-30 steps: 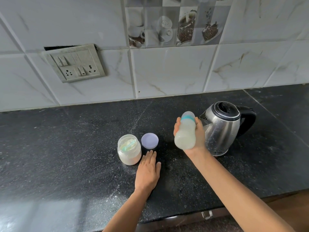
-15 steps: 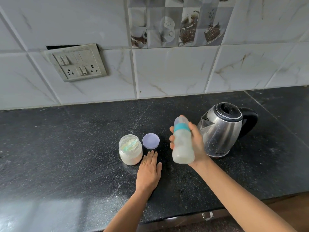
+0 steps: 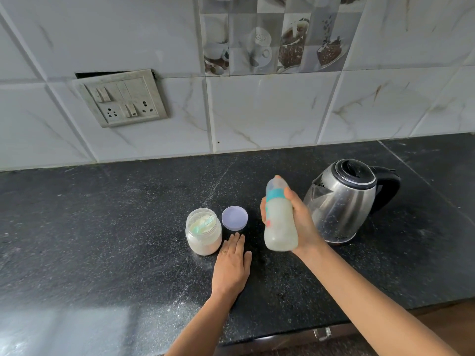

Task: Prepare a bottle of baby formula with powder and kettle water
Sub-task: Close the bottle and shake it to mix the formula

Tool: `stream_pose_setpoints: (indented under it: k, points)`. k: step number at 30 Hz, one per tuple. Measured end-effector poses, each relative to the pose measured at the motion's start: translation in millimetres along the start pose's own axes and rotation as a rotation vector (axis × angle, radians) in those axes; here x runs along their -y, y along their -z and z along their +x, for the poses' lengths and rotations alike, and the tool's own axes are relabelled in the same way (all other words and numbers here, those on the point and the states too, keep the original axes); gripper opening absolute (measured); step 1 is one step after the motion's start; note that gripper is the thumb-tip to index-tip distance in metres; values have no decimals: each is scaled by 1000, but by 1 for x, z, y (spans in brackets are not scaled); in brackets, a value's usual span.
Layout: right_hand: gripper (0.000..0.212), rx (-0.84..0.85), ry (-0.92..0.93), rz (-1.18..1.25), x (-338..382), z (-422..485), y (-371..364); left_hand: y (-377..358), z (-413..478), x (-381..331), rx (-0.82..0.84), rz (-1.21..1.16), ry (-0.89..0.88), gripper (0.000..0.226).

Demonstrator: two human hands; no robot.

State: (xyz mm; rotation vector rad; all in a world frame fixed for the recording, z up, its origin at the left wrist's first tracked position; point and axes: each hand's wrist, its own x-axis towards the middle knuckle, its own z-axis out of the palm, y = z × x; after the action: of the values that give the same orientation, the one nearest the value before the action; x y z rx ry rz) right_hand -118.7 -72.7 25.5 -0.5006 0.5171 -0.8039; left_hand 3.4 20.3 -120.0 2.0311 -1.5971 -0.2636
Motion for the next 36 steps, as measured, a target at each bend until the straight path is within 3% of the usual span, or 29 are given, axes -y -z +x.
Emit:
stream_pose_setpoints:
  k: [2, 6, 11, 15, 20, 24, 29, 33, 36]
  points:
    - [71, 63, 15, 15, 2, -3, -5, 0, 1, 1, -2, 5, -1, 49]
    - [90, 29, -44, 321, 9, 7, 0, 0, -1, 0, -1, 14, -2, 48]
    - [41, 94, -47, 13, 5, -7, -2, 1, 0, 0, -2, 4, 4, 49]
    - [51, -22, -62, 282, 12, 0, -7, 1, -1, -2, 0, 13, 2, 49]
    - [43, 81, -69, 44, 10, -7, -5, 3, 0, -2, -7, 3, 5, 49]
    - [53, -34, -36, 319, 21, 4, -5, 2, 0, -2, -2, 12, 5, 49]
    - [35, 92, -39, -18, 15, -10, -7, 3, 0, -1, 1, 5, 10, 50]
    - [41, -22, -49, 271, 21, 1, -10, 3, 0, -3, 7, 0, 10, 49]
    - [36, 116, -89, 69, 17, -4, -8, 4, -1, -3, 5, -6, 12, 49]
